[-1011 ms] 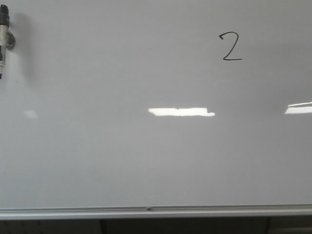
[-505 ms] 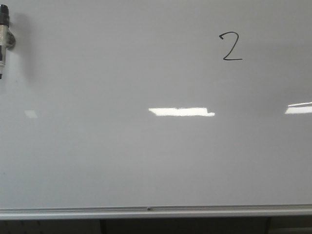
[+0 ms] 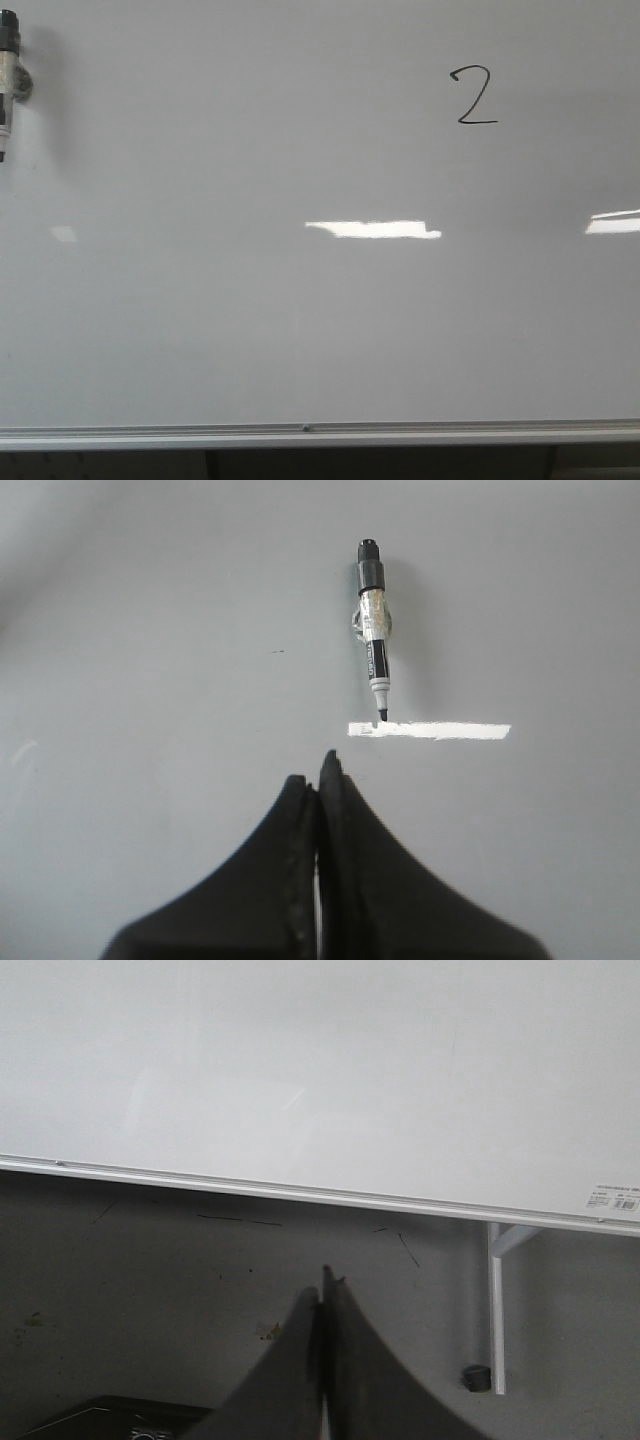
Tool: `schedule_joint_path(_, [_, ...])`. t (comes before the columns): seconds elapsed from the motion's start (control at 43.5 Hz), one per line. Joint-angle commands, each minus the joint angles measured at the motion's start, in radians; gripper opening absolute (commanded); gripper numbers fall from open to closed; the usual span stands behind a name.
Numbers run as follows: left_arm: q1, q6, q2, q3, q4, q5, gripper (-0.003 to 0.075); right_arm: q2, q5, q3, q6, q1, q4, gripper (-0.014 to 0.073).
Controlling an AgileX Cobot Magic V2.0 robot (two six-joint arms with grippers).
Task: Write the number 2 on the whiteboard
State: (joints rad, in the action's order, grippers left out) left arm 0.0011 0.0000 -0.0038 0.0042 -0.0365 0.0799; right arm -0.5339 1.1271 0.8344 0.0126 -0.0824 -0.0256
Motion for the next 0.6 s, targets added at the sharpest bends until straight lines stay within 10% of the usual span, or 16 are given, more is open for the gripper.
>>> schedule_joint_path(0.0, [0.002, 0.000, -0.026, 0.036, -0.005, -0.088, -0.0020, 0.023, -0.068, 0.012, -0.001, 0.003, 0.006, -0.0067])
schedule_joint_path(0.574, [0.002, 0.000, -0.026, 0.036, -0.005, -0.088, -0.0020, 0.398, -0.801, -0.528, -0.199, 0.101, -0.044, -0.0066])
